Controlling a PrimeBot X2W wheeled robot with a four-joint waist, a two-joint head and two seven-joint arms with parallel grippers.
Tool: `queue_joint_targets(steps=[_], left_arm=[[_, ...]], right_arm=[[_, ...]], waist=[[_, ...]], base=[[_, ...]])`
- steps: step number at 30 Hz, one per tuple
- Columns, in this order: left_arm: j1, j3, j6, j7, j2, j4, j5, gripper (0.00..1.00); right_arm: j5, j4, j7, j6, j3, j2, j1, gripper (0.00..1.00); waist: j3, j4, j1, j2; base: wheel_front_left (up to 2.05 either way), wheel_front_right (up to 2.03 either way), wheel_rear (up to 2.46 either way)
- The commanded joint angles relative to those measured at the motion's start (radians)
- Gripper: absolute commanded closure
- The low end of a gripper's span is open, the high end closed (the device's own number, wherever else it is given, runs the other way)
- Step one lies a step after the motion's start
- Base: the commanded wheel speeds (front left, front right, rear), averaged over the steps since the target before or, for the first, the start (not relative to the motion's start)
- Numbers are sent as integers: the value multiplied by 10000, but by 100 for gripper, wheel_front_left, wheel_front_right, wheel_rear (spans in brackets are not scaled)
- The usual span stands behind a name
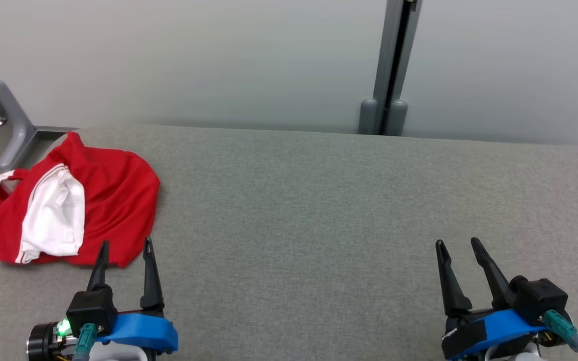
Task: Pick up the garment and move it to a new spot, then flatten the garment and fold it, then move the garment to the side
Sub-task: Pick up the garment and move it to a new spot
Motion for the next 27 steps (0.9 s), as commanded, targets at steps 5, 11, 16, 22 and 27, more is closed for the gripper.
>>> queue_joint_targets(steps=[5,11,16,22,27], left_arm=[[-133,69,11,-49,65,-74,-1,0],[-138,131,34,-49,71,-103,-32,0],[-47,211,73,-49,80,-124,-64,0],[-16,266,122,-47,66,-196,-88,0],[47,329,106,-49,74,-202,-112,0]], right_arm=[[-104,-20,-38,22,-36,-59,-8,0],[-137,-10,-38,22,-15,-58,-54,0],[-112,4,-37,22,50,-59,-121,0],[-174,16,-38,22,110,-59,-124,0],[-182,65,-38,22,118,-59,-162,0]], waist=[[131,794,0,0],[209,1596,0,0],[252,2196,0,0],[314,2883,0,0],[351,3320,0,0]], base=[[0,0,0],[0,0,0],[0,0,0],[0,0,0],[0,0,0]])
